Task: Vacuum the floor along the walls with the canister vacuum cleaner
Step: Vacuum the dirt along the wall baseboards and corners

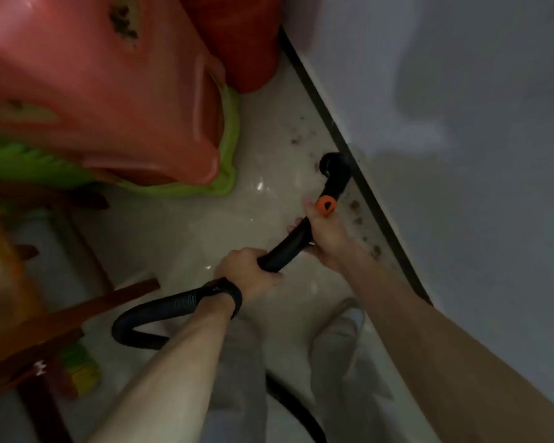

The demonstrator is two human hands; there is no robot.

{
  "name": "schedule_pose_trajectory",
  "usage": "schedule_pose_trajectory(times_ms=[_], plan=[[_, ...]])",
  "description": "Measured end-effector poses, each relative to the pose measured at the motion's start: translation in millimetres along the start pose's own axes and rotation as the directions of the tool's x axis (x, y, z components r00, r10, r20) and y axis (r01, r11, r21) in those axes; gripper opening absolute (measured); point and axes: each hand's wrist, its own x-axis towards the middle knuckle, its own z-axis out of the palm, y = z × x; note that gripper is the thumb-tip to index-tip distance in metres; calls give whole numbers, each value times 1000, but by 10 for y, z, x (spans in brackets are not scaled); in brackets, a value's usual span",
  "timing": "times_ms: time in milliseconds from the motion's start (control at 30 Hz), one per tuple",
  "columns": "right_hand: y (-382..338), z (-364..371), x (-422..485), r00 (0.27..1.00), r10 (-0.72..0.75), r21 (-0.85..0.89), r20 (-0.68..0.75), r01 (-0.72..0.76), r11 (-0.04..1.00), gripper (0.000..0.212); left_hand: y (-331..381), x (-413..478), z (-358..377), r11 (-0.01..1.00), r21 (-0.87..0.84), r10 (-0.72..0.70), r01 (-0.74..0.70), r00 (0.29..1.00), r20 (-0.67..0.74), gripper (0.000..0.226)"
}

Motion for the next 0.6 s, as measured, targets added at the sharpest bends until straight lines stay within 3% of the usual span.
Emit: schedule_pose_trajectory(times_ms=[300, 600], plan=[[684, 300, 1490, 994, -10, -29, -106, 7, 1000, 29, -812, 1432, 393, 998, 35, 51, -52, 999, 16, 23], [1062, 724, 2520, 984, -130, 37, -119, 135, 990, 25, -1506, 2485, 565, 988, 127, 99, -89, 992, -77, 18]])
